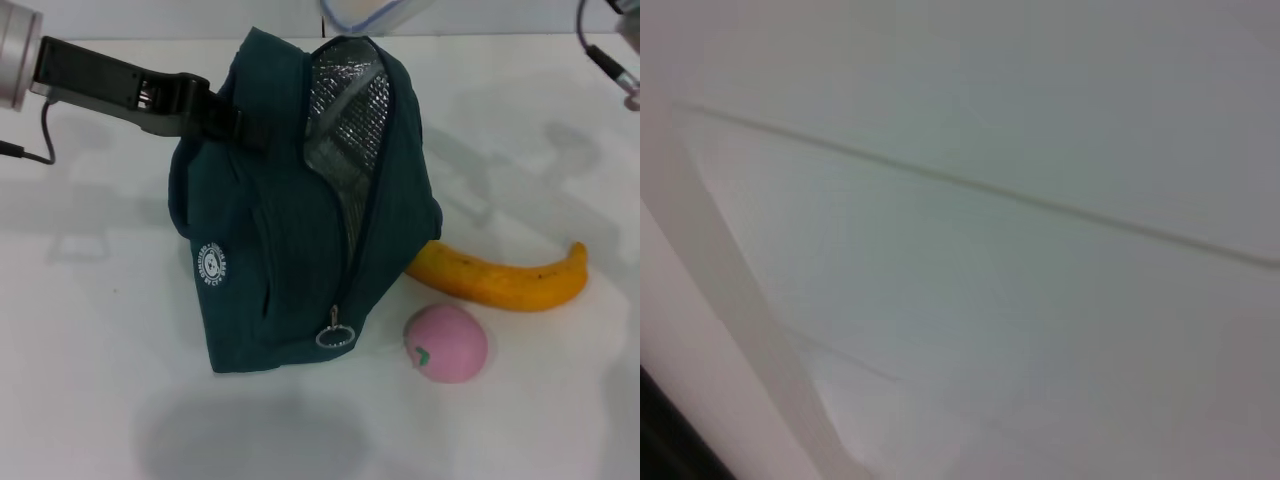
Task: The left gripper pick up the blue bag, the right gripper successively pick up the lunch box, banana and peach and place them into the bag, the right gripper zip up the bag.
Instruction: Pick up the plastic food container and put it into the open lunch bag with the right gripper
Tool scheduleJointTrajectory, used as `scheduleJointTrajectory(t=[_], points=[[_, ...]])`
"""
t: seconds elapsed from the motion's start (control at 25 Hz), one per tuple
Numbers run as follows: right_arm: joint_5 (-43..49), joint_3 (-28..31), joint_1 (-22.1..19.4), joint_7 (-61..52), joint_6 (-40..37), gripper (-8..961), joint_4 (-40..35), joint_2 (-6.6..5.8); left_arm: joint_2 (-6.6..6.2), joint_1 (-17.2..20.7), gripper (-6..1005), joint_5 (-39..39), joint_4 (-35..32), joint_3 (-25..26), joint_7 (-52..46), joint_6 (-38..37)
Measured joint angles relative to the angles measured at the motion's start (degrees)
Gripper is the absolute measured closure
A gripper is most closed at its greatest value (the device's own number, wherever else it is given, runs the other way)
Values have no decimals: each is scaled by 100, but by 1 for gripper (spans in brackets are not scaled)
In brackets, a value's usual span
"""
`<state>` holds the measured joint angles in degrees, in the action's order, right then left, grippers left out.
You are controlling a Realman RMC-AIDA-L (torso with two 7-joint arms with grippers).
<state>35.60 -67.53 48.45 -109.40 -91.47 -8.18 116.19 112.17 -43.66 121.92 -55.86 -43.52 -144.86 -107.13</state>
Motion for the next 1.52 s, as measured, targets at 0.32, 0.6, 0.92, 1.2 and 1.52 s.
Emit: scheduleJointTrajectory(t=[0.32,0.6,0.92,1.2,1.52], points=[[-4,-488,66,-7,221,829,9,0,10,-2,953,-12,-4,32,19,40],[26,-763,-429,46,347,825,42,0,8,57,953,-17,-4,47,23,44],[47,-1259,-695,88,649,821,-9,0,6,37,953,-29,-4,55,29,44],[7,-2080,-609,55,1129,818,-458,0,31,12,953,-39,-4,53,30,43],[-4,-2812,-593,-6,1945,814,-1064,0,42,59,953,-39,-4,31,37,26]])
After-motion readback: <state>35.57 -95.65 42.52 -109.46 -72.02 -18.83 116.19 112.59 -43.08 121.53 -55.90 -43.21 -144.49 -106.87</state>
